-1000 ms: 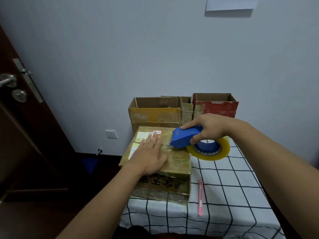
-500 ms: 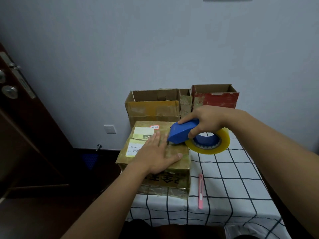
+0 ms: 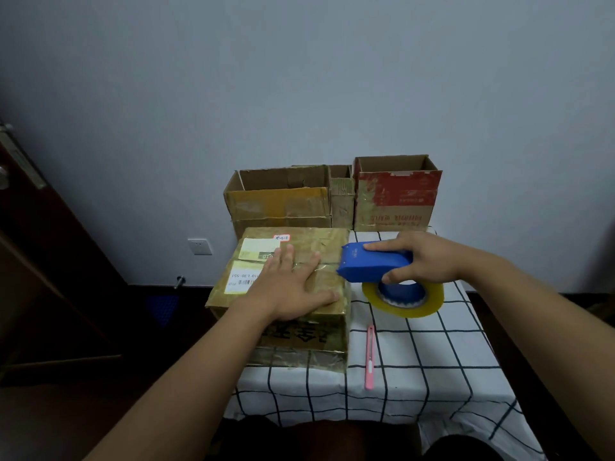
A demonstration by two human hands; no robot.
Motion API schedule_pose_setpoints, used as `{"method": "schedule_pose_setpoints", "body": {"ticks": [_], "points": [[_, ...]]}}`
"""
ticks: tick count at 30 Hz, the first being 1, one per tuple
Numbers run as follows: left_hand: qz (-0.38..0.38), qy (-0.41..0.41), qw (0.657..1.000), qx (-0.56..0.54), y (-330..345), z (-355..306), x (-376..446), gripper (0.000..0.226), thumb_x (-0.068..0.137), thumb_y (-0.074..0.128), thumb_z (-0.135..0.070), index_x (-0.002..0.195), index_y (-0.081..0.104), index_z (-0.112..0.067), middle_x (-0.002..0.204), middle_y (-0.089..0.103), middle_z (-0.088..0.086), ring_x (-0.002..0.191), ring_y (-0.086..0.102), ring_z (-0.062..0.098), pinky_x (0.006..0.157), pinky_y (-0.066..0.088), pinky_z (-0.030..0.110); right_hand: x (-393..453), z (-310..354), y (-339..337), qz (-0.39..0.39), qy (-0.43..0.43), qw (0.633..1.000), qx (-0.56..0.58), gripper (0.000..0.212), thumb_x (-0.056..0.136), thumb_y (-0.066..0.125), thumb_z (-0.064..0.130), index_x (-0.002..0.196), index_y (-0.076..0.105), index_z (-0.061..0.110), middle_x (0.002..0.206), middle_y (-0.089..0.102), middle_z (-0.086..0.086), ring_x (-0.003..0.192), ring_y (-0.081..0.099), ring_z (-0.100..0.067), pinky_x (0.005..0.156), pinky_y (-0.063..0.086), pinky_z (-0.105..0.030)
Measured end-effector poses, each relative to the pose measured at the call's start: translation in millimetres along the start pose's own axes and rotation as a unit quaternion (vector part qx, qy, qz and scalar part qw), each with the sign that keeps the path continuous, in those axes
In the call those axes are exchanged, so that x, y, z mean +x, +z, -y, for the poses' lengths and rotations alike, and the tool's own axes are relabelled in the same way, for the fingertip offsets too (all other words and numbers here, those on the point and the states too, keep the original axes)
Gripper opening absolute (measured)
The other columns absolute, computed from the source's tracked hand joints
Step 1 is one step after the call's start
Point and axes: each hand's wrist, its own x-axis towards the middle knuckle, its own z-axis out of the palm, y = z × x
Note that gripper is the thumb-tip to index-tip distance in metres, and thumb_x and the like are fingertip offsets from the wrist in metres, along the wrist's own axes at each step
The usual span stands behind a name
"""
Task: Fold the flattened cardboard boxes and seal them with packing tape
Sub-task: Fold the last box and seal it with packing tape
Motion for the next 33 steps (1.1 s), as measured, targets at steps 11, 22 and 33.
{"method": "schedule_pose_setpoints", "body": {"ticks": [11, 22, 33], "points": [[-0.048, 0.092, 0.994, 0.021, 11, -36, 3, 0.094, 0.091, 0.042, -0.057, 0.156, -0.008, -0.013, 0.162, -0.022, 0.002, 0.148, -0.019, 0.014, 0.115, -0.004, 0.031, -10, -11, 26, -0.028, 0.001, 0.997, 0.072, 0.065, 0.088, 0.069, 0.044, 0.136, 0.028, 0.061, 0.122, 0.049, 0.010, 0.106, 0.049, -0.009, 0.085, 0.035, -0.015], [-0.019, 0.075, 0.997, -0.004, 13, -33, 5, 0.089, 0.093, 0.040, -0.057, 0.155, -0.015, -0.023, 0.161, -0.022, -0.002, 0.150, -0.014, 0.013, 0.119, 0.002, 0.034, -24, -37, 39, -0.075, -0.013, 0.986, 0.148, 0.068, 0.085, 0.072, 0.046, 0.127, 0.029, 0.077, 0.127, 0.052, 0.007, 0.110, 0.053, -0.011, 0.093, 0.046, -0.026], [-0.008, 0.060, 0.998, 0.008, 10, -37, 5, 0.068, 0.093, 0.040, -0.058, 0.151, 0.003, -0.051, 0.163, -0.018, -0.004, 0.151, -0.006, 0.020, 0.118, 0.015, 0.047, -57, -68, 28, -0.003, 0.028, 0.999, 0.016, 0.069, 0.088, 0.066, 0.050, 0.129, 0.017, 0.075, 0.104, 0.046, 0.010, 0.097, 0.049, -0.007, 0.090, 0.039, -0.025]]}}
